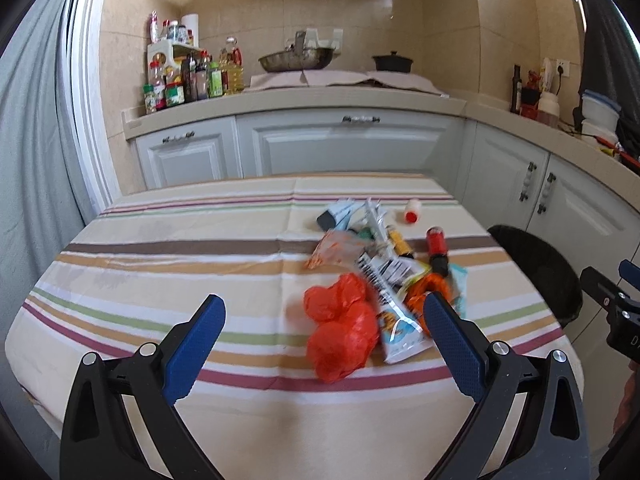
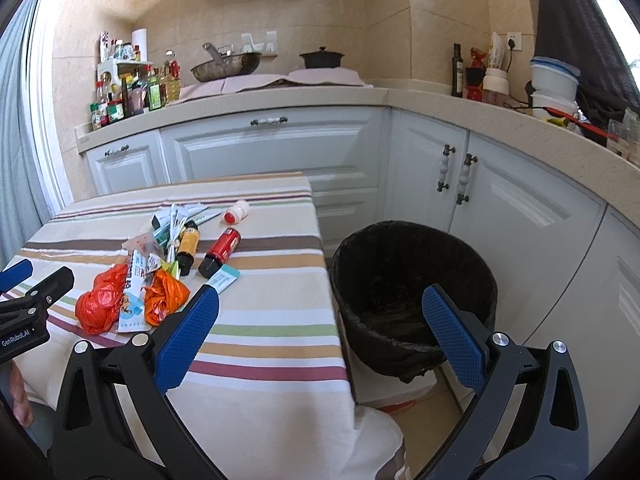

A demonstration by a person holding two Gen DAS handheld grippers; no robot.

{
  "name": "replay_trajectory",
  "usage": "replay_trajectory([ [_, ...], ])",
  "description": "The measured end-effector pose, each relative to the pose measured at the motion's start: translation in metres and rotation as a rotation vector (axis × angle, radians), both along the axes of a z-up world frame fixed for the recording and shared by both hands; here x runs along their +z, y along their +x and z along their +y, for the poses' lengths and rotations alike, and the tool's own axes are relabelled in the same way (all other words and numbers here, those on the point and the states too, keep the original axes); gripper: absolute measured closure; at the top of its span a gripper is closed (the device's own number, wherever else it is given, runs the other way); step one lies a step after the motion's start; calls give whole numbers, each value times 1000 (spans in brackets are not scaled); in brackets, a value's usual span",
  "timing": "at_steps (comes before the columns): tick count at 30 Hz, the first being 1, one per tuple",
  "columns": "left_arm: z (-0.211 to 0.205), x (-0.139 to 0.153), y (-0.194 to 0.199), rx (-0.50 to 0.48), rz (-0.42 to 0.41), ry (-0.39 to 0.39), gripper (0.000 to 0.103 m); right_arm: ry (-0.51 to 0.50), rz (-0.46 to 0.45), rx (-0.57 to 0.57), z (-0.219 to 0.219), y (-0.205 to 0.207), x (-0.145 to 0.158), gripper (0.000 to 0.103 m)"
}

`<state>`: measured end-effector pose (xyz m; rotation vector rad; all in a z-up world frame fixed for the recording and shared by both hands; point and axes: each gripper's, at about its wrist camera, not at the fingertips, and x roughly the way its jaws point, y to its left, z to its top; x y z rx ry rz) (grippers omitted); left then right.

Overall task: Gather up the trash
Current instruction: 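Reach to the blue-white toothpaste tube and close the right tool on it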

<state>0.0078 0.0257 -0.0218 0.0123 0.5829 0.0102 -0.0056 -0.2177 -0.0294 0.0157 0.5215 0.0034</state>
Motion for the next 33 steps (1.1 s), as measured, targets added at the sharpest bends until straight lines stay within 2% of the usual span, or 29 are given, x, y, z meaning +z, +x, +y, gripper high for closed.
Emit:
replay_trajectory([
  [4, 11, -4, 1, 17, 27, 1, 9, -4, 29, 25, 9, 7, -4, 4],
  [6, 15, -6, 3, 22, 37, 4, 27, -10, 37, 40, 17, 12, -6, 4],
  [7, 16, -7, 4, 28, 48, 7, 41, -13, 43, 47, 21, 14, -7, 5],
  [8, 20, -10, 7, 33, 67, -2, 42, -14, 50, 56, 24, 16, -8, 5],
  [9, 23, -12, 9, 26, 81, -18, 41, -14, 58, 66, 27, 18, -9, 8],
  [12, 29, -17, 12, 30, 100, -35, 41, -19, 91, 95, 39, 29, -13, 28],
  [15, 34, -19, 14, 33, 99, -40, 41, -22, 119, 117, 50, 38, -16, 29],
  [19, 43, -20, 18, 63, 85, -18, 32, -51, 152, 135, 67, 52, -22, 35],
  [23, 54, -20, 23, 87, 75, -5, 28, -65, 211, 140, 79, 70, -31, 41],
  [29, 62, -26, 32, 86, 96, -17, 27, -99, 282, 142, 94, 90, -44, 42],
  [33, 62, -29, 36, 75, 108, -30, 27, -118, 316, 138, 95, 94, -50, 50],
])
